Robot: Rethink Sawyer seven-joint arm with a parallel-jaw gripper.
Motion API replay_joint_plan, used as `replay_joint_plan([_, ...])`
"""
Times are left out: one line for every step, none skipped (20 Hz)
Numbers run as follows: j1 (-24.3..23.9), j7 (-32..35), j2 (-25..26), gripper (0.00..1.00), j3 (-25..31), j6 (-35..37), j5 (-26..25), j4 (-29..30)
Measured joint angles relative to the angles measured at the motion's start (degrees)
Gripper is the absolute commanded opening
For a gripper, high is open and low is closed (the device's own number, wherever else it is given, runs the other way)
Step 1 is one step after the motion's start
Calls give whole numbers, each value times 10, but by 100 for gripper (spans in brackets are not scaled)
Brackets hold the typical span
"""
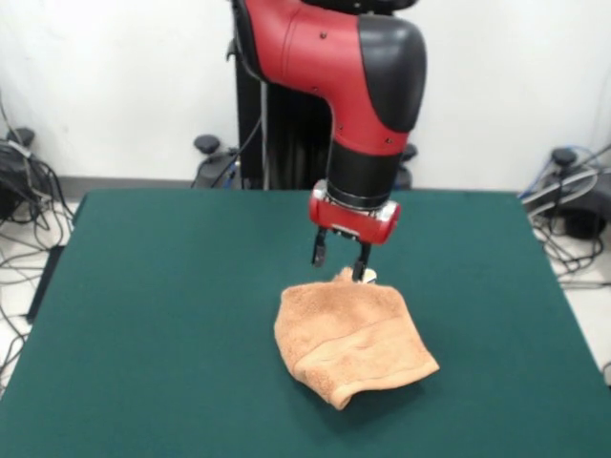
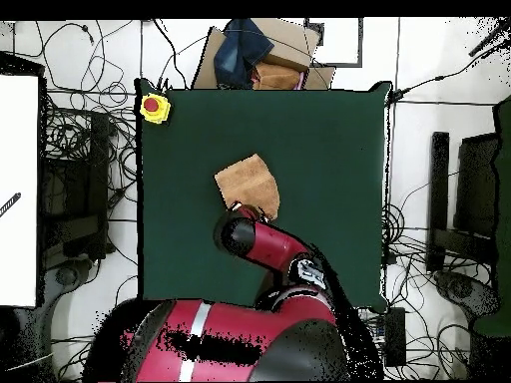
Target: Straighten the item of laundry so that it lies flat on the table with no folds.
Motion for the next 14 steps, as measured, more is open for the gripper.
replay_joint_plan([2, 18, 1, 100, 0, -6, 16, 9])
replay_joint_plan([3, 37, 2, 100, 0, -13, 32, 18])
replay_joint_plan([4, 50, 3, 100, 0, -16, 41, 24])
replay_joint_plan([5, 79, 5, 100, 0, -22, 59, 36])
replay_joint_plan([5, 90, 7, 100, 0, -25, 66, 41])
replay_joint_plan([5, 117, 10, 100, 0, -29, 80, 51])
replay_joint_plan([5, 134, 13, 100, 0, -30, 86, 57])
replay_joint_plan([5, 151, 15, 100, 0, -30, 92, 63])
replay_joint_plan([5, 160, 17, 100, 0, -30, 94, 66])
replay_joint_plan([5, 169, 19, 100, 0, -30, 95, 68])
replay_joint_plan([4, 173, 20, 100, 0, -30, 95, 69])
replay_joint_plan([3, 179, 24, 100, 0, -30, 94, 69])
replay_joint_plan([2, 179, 25, 100, 0, -30, 94, 69])
replay_joint_plan([0, 179, 27, 100, 0, -30, 93, 68])
